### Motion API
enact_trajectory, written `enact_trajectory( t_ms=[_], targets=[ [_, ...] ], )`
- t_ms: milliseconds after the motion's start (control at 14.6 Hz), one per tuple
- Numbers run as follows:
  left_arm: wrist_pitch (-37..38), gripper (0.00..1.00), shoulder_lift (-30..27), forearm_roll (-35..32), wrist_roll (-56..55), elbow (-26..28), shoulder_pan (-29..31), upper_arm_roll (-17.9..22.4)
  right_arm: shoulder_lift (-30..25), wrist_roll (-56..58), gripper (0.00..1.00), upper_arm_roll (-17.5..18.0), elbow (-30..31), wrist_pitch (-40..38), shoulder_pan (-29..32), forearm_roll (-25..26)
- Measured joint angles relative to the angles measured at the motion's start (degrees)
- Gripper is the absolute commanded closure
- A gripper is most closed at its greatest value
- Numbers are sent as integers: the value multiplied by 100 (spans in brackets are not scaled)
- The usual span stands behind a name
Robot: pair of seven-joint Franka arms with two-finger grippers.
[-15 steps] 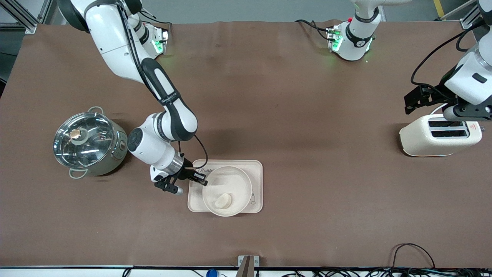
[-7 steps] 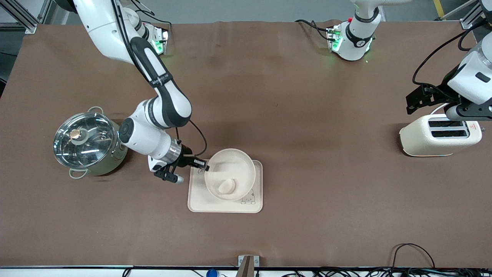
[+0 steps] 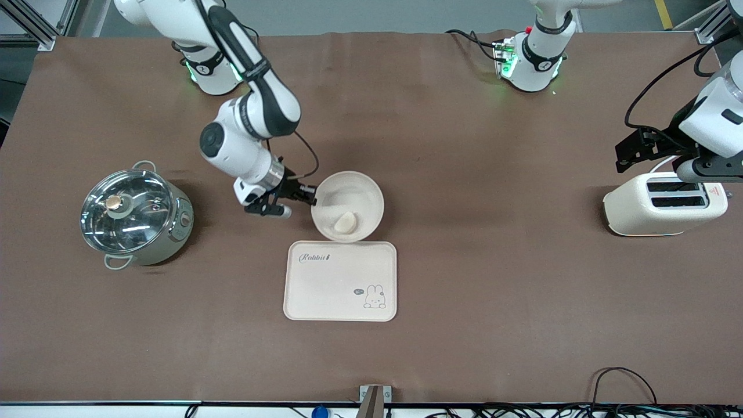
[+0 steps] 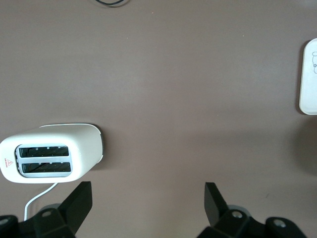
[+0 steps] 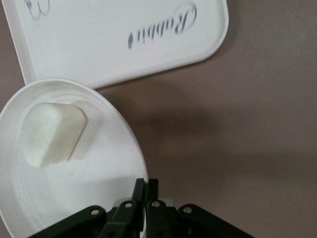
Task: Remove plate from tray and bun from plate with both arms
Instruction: 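Slide the plate off the tray with the right gripper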
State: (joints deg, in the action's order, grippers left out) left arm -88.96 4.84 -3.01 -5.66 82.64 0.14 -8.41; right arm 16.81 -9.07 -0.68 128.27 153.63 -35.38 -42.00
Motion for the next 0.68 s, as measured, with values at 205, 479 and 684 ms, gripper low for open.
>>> enact_trajectory(
  t_ms=[205,479,684],
  targets=[
    [-38,0,0,0,0,0,0,0,-48,-22,100,9,425,652,-376,-3],
    [-46,0,0,0,0,0,1,4,67,-30,100,-26,525,1009,-415,-86],
    [-48,0,0,0,0,0,6,9,358,-30,100,-40,544,1290,-415,-106]
  ],
)
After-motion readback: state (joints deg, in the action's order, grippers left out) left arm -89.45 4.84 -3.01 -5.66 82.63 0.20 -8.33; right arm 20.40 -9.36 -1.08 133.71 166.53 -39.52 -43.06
